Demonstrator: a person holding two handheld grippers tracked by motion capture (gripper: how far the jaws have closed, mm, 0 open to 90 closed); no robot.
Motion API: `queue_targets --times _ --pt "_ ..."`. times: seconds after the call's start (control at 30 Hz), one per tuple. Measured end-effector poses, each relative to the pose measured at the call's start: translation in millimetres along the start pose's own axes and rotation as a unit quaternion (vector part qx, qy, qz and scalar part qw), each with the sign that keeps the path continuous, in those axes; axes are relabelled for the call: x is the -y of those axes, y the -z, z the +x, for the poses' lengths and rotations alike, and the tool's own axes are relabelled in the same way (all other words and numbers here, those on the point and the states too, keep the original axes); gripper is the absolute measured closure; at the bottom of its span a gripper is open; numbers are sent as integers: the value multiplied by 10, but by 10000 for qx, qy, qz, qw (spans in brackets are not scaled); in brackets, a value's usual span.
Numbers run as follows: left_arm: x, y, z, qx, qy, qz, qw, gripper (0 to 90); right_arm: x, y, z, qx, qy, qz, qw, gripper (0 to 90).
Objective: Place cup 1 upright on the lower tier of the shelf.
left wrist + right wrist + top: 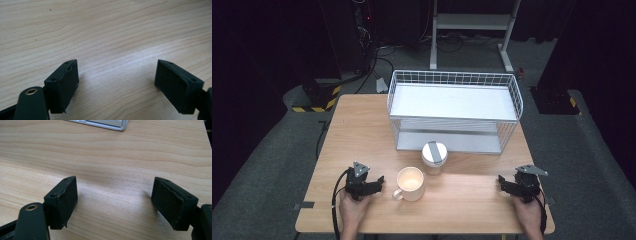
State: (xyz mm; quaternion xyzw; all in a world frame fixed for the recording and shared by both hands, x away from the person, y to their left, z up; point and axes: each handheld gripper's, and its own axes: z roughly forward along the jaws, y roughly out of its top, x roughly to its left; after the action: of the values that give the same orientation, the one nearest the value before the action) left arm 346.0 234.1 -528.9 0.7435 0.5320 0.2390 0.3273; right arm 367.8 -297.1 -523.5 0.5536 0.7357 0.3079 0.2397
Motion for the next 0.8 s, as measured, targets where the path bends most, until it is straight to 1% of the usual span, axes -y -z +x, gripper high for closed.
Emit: queue_targets --times 0.33,0.4,0.43,0.5,0.8 --pt "-1 -2 3 3 13 -10 10000 195 0 0 0 -1 -2 0 10000 214" --pt "-2 1 7 2 -12 15 10000 197 -1 0 0 -1 -3 1 10000 214" --pt "-2 -2 0 -19 32 -6 10000 198 -1 0 0 -1 -1 1 10000 214" --pt "-4 -3 -7 -40 56 -3 10000 198 -1 0 0 -1 -2 0 10000 214" --pt "-5 -1 -10 -50 45 15 10000 196 -1 0 0 0 -2 1 10000 214"
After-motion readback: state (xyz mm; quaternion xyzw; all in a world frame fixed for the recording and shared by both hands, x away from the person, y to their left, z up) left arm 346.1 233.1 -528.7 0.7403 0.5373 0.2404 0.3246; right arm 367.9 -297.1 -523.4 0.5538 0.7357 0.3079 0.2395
